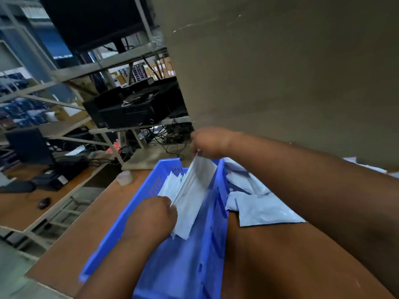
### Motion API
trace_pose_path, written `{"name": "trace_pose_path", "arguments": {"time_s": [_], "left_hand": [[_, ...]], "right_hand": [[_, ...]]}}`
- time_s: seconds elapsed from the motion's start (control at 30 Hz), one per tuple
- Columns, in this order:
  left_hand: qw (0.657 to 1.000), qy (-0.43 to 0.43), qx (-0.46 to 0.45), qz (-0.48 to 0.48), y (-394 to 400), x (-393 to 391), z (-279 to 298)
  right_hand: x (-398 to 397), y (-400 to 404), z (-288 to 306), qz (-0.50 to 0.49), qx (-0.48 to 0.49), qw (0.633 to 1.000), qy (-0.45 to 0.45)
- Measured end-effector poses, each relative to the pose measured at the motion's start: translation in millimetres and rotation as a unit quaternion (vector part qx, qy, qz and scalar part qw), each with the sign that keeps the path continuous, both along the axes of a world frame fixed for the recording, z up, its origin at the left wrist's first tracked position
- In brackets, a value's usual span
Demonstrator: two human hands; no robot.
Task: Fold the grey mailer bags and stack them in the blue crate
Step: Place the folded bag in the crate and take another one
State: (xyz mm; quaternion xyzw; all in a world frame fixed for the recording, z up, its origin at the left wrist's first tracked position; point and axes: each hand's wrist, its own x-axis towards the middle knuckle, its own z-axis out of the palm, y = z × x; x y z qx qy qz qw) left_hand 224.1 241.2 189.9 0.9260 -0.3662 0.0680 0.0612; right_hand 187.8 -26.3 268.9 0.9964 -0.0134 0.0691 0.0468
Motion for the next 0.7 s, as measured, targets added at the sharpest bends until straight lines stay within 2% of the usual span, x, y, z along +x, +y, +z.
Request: {"name": "trace_pose_path", "arguments": {"time_s": [0.1,0.23,0.33,0.5,0.7], "left_hand": [[0.998,0.052,0.031,0.02,5.2,36.8,-17.2],[0.991,0.11,0.079,0.014,-4.2,65.7,-38.7],[0.978,0.188,0.092,0.026,-23.7,80.9,-55.1],[0.975,0.196,0.095,0.04,-55.2,101.3,-74.3],[0.972,0.201,0.111,0.046,-68.5,116.0,-94.5]], "right_hand": [[54.6,12.6,-17.9,-0.023,0.006,0.999,0.023],[105.6,20.3,-52.9,-0.057,-0.012,0.988,0.141],[123.9,14.8,-74.1,-0.12,0.0,0.975,0.188],[154.4,-6.8,-108.3,-0.226,0.079,0.941,0.24],[193.4,-17.2,-153.4,-0.256,0.157,0.92,0.251]]}}
